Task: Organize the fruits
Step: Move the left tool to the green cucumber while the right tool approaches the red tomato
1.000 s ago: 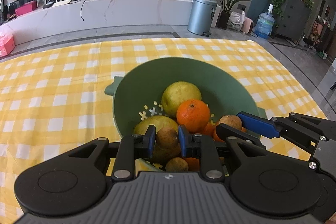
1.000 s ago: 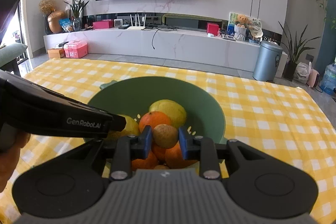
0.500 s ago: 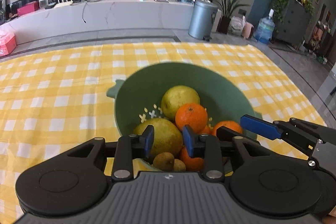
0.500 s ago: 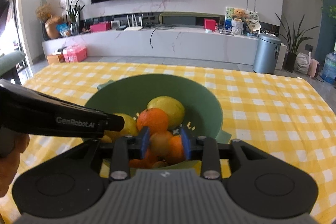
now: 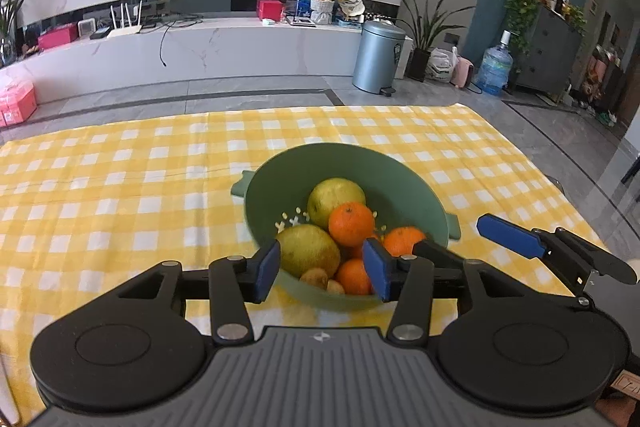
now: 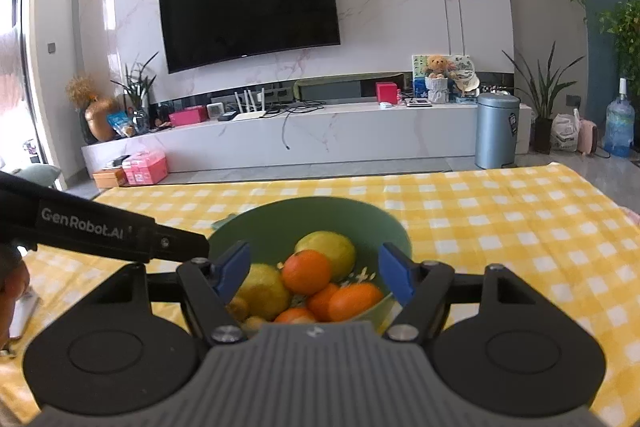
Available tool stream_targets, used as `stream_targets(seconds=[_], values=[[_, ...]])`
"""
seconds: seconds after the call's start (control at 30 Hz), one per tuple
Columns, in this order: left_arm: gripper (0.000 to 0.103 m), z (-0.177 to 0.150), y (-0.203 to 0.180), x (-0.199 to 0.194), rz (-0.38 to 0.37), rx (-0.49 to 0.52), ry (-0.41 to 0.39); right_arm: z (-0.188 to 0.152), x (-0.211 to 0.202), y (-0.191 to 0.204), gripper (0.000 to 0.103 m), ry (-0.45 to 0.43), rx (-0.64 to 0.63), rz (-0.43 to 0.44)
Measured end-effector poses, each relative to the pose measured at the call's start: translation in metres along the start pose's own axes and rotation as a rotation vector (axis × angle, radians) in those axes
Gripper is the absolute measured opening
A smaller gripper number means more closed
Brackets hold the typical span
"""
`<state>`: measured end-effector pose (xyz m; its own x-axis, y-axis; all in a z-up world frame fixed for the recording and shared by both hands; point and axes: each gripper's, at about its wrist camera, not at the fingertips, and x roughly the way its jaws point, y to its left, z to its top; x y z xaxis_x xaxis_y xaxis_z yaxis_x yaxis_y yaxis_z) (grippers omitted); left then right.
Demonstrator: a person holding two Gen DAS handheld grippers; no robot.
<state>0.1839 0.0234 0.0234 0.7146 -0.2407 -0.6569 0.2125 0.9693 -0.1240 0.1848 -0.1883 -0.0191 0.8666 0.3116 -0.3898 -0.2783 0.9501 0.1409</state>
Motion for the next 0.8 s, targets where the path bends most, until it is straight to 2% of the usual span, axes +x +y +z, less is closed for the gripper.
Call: stream_targets(seconds=[0.13, 0.3, 0.43, 0.57, 0.7, 0.8], values=[[0.056, -0.012, 0.001, -0.007, 0.000, 0.035, 0.029, -0.013, -0.010, 0.008, 0.068, 0.060, -0.021, 0.028], [0.056, -0.032, 0.009, -0.011, 0.001, 0.004, 0.101, -0.036, -0.013, 0.021, 0.068, 0.172, -0.039, 0.055], [0.056, -0.044, 0.021, -0.007, 0.029, -0.054, 0.198, -0.055, -0.016, 0.037, 0.061, 0.227, -0.077, 0.090], [0.055, -0.053, 0.032, -0.005, 0.065, -0.131, 0.271, -0.064, -0.011, 0.045, 0.060, 0.262, -0.110, 0.091], [0.055, -0.066, 0.041, -0.001, 0.096, -0.198, 0.333, -0.065, -0.004, 0.043, 0.059, 0.286, -0.072, 0.106], [0.055, -0.075, 0.046, 0.000, 0.109, -0.259, 0.351, -0.067, 0.000, 0.042, 0.059, 0.301, -0.048, 0.119]])
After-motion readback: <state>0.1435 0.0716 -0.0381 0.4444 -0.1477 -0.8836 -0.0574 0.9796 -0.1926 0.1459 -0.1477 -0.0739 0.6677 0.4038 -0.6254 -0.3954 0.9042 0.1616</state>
